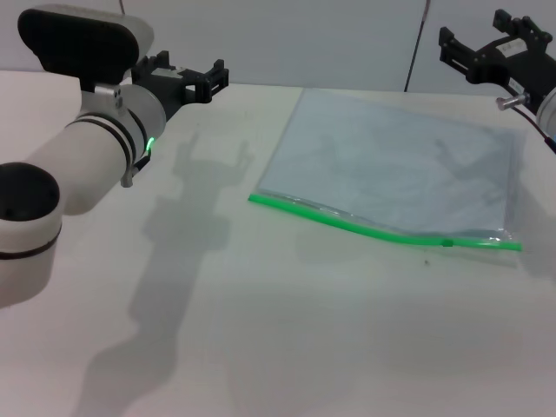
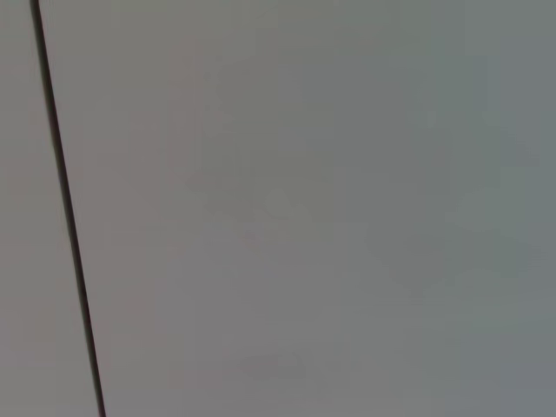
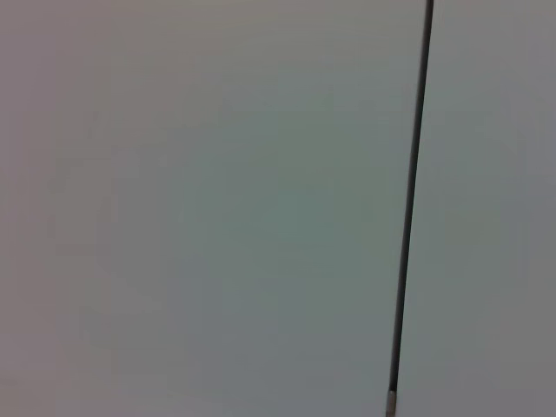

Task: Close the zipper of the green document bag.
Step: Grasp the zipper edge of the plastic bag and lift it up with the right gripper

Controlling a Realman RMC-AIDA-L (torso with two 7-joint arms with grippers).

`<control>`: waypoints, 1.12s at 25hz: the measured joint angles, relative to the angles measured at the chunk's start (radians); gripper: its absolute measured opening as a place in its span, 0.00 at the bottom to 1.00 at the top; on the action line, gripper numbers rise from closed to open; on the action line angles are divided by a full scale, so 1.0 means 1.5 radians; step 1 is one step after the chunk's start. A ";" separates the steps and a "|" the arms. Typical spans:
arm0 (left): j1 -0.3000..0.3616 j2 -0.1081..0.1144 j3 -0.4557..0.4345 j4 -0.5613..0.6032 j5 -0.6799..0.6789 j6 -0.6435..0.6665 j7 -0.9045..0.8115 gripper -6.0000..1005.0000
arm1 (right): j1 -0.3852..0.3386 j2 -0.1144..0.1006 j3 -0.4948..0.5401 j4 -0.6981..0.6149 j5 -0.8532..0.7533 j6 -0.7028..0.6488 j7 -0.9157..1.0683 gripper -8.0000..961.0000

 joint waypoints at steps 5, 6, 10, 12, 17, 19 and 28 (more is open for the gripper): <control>0.000 0.000 0.001 0.000 0.000 0.000 -0.007 0.86 | 0.000 0.000 0.000 0.001 0.000 0.001 0.000 0.92; 0.000 0.000 0.000 0.000 0.000 0.000 -0.008 0.86 | -0.001 0.000 0.000 0.001 0.000 0.001 0.000 0.92; 0.000 0.001 -0.002 0.002 -0.001 0.000 -0.009 0.86 | -0.002 0.000 0.000 0.001 -0.001 0.004 0.000 0.92; 0.000 0.001 -0.003 0.003 -0.001 0.000 -0.009 0.86 | -0.002 0.000 0.000 0.001 -0.001 0.005 0.000 0.92; 0.000 0.001 -0.003 0.003 -0.001 0.000 -0.009 0.86 | -0.002 0.000 0.000 0.001 -0.001 0.005 0.000 0.92; 0.000 0.001 -0.003 0.003 -0.001 0.000 -0.009 0.86 | -0.002 0.000 0.000 0.001 -0.001 0.005 0.000 0.92; 0.000 0.001 -0.003 0.003 -0.001 0.000 -0.009 0.86 | -0.002 0.000 0.000 0.001 -0.001 0.005 0.000 0.92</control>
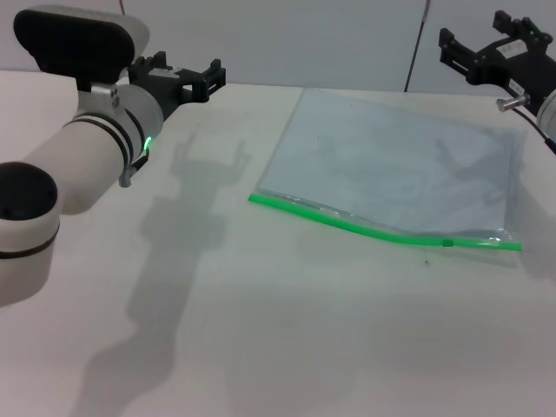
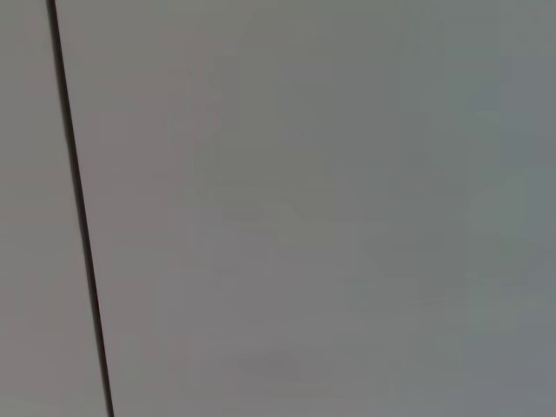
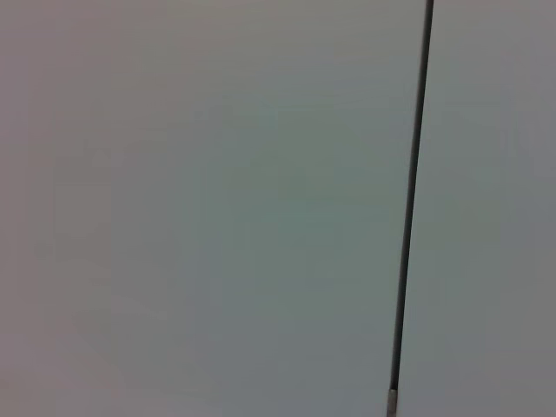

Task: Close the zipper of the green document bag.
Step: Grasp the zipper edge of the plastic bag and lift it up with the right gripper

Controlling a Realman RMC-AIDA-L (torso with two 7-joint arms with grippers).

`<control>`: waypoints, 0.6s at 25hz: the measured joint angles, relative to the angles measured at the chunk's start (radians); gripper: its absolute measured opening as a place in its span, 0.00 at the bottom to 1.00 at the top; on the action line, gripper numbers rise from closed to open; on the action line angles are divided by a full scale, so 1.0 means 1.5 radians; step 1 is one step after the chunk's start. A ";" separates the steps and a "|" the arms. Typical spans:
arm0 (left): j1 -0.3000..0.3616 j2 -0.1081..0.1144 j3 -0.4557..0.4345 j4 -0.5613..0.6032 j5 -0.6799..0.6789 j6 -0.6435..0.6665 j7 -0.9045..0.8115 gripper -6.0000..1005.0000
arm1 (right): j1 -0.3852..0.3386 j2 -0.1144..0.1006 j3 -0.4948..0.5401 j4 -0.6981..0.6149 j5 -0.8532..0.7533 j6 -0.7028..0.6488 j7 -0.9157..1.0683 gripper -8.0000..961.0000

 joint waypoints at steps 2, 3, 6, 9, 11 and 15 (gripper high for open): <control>0.000 0.000 0.000 0.000 0.000 0.000 0.000 0.86 | 0.000 0.000 0.000 0.000 0.000 0.000 0.000 0.92; 0.000 0.000 0.000 0.000 0.000 0.000 0.000 0.86 | 0.000 0.000 0.000 0.000 0.000 0.000 0.000 0.92; 0.000 0.000 0.000 0.000 0.000 0.000 0.000 0.86 | 0.000 0.000 0.000 0.000 0.000 0.000 0.000 0.92; 0.000 0.000 0.000 0.000 0.000 0.000 0.000 0.86 | 0.001 0.000 0.000 0.000 0.000 -0.002 0.000 0.92; 0.000 0.000 0.000 0.000 0.000 0.000 0.000 0.86 | 0.001 0.000 0.000 0.000 0.000 -0.003 0.000 0.92; 0.000 0.000 0.000 0.000 0.000 0.000 0.000 0.86 | 0.000 0.000 0.000 0.000 0.000 -0.003 0.000 0.92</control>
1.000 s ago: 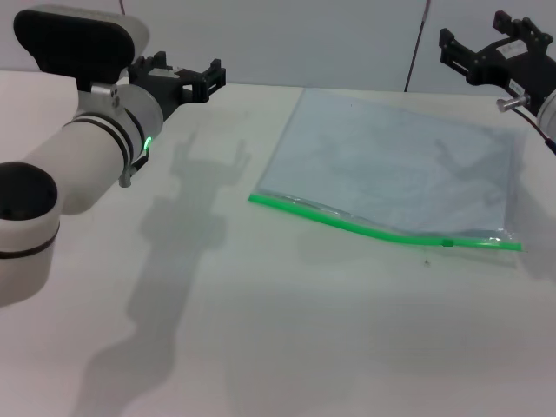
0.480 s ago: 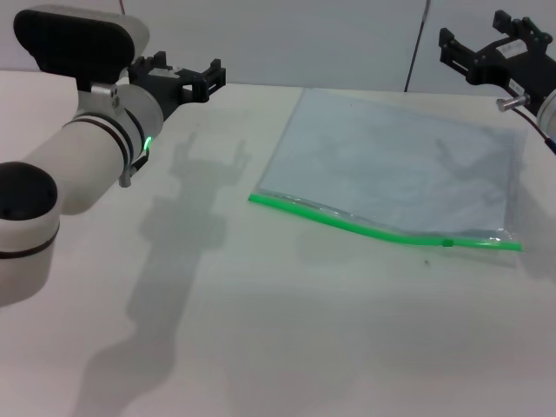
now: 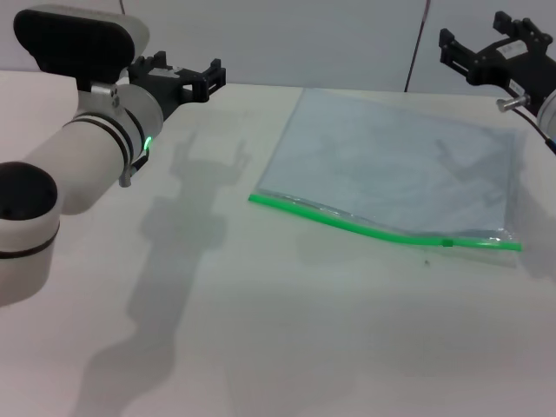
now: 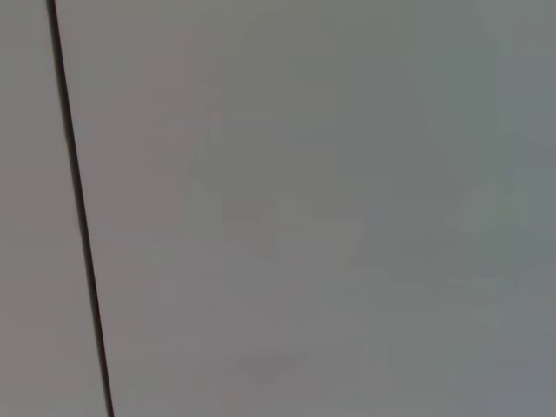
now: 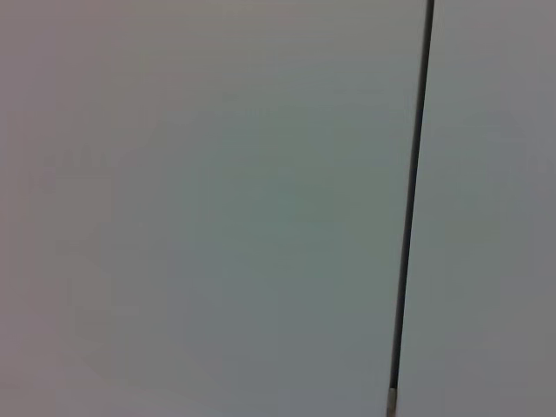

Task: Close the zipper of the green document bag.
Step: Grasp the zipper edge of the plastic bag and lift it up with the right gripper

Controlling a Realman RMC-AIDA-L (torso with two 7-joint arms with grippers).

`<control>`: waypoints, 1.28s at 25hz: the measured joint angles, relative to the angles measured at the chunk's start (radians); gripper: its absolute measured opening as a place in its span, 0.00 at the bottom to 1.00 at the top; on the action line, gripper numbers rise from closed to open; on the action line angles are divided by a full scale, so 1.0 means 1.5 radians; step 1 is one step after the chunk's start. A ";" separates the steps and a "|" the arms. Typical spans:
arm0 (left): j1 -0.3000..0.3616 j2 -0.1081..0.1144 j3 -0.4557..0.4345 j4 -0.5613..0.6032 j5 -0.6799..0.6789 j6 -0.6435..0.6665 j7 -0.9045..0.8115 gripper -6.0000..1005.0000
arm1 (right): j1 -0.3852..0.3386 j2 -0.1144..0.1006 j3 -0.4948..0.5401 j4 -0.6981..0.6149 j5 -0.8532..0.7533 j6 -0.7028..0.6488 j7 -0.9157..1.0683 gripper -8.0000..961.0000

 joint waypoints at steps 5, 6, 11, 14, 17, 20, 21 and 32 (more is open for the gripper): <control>0.000 0.000 -0.001 0.000 0.000 0.000 0.000 0.86 | -0.001 0.000 0.000 0.000 0.000 0.000 0.000 0.92; 0.000 0.000 -0.001 0.000 0.000 0.000 0.000 0.86 | -0.002 0.000 0.000 0.000 0.000 0.001 0.000 0.92; 0.005 0.001 -0.001 0.004 0.000 0.000 -0.001 0.86 | -0.028 -0.005 -0.024 -0.008 -0.015 0.044 0.031 0.91; 0.007 0.002 -0.001 0.008 0.000 0.000 -0.001 0.86 | -0.067 -0.017 -0.042 -0.035 -0.067 0.086 0.082 0.91; 0.011 0.002 -0.002 0.008 0.000 0.000 -0.001 0.86 | -0.116 -0.033 -0.039 -0.092 -0.168 0.096 0.134 0.91; 0.014 0.002 -0.002 0.009 0.000 0.000 0.000 0.86 | -0.173 -0.045 -0.030 -0.163 -0.263 0.099 0.182 0.91; 0.015 0.002 -0.002 0.009 0.000 0.000 0.000 0.86 | -0.195 -0.047 -0.024 -0.191 -0.300 0.101 0.195 0.91; 0.010 0.003 -0.001 0.022 0.000 0.000 0.002 0.86 | -0.340 -0.009 0.074 -0.435 -0.725 0.109 0.315 0.91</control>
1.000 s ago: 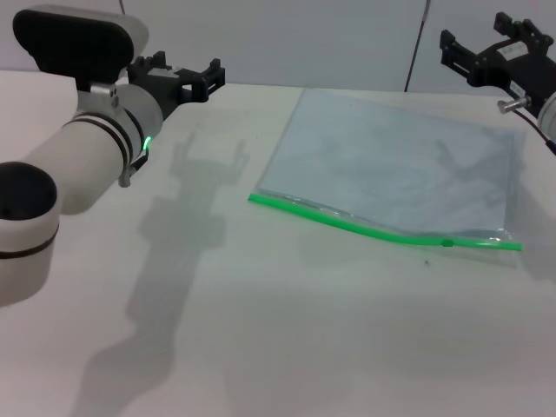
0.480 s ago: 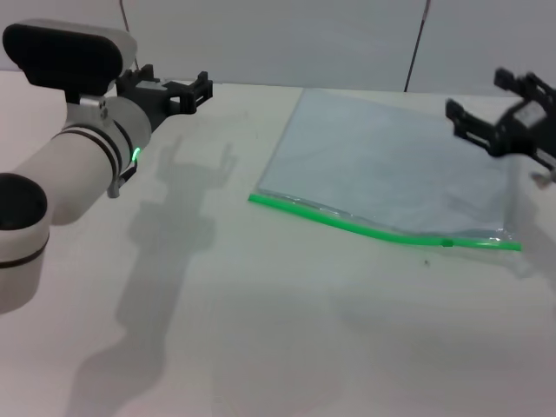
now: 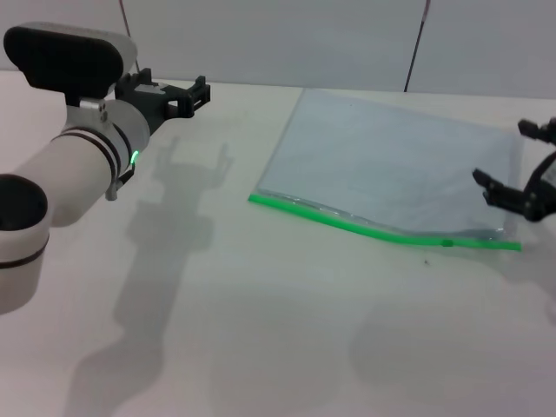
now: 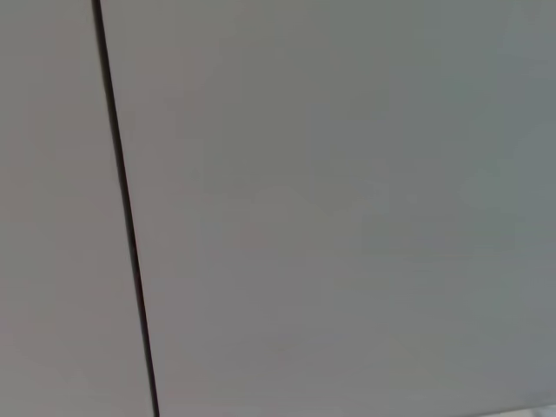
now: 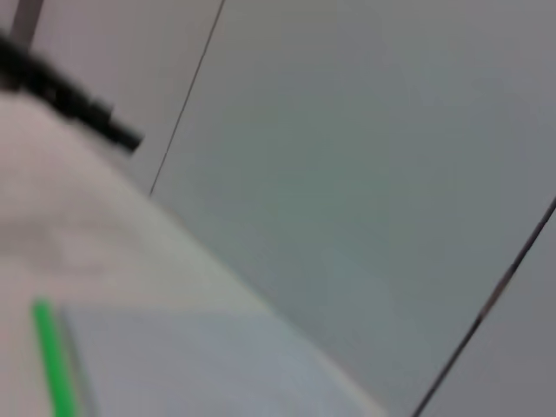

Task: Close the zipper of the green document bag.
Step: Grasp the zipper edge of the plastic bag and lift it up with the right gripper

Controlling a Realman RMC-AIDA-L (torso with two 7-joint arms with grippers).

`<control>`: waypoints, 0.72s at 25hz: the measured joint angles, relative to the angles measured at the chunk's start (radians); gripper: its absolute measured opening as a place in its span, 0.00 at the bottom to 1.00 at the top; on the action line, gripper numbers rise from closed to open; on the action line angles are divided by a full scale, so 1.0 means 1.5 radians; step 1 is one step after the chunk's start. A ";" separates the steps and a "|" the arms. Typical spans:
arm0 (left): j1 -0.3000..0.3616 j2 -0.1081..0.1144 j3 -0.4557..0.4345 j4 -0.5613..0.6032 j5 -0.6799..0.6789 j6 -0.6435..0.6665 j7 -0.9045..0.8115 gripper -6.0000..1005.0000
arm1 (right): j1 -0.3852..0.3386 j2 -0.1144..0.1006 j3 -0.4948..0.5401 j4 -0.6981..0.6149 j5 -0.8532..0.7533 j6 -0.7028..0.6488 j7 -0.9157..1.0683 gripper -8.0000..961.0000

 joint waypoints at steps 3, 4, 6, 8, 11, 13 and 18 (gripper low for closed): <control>0.002 0.000 0.000 0.000 0.000 -0.001 -0.002 0.86 | -0.007 0.000 0.006 -0.004 -0.043 0.027 0.017 0.91; 0.003 0.000 0.000 0.000 0.000 -0.001 -0.002 0.86 | -0.011 0.000 0.009 -0.008 -0.053 0.040 0.016 0.91; 0.004 0.000 -0.001 0.001 0.000 -0.001 -0.002 0.86 | -0.022 0.000 0.017 -0.021 -0.086 0.057 0.016 0.91; 0.005 0.000 -0.001 0.002 0.000 -0.001 -0.002 0.86 | -0.031 0.001 0.019 -0.033 -0.119 0.060 0.017 0.91; 0.005 0.000 -0.001 0.003 0.000 -0.001 -0.002 0.86 | -0.046 0.002 0.019 -0.051 -0.163 0.061 0.018 0.91; 0.005 0.000 -0.002 0.004 0.000 -0.001 -0.002 0.86 | -0.052 0.002 0.016 -0.059 -0.184 0.060 0.019 0.91; 0.004 0.000 -0.009 0.011 0.000 -0.001 -0.002 0.86 | -0.052 0.004 0.011 -0.066 -0.238 0.054 0.015 0.91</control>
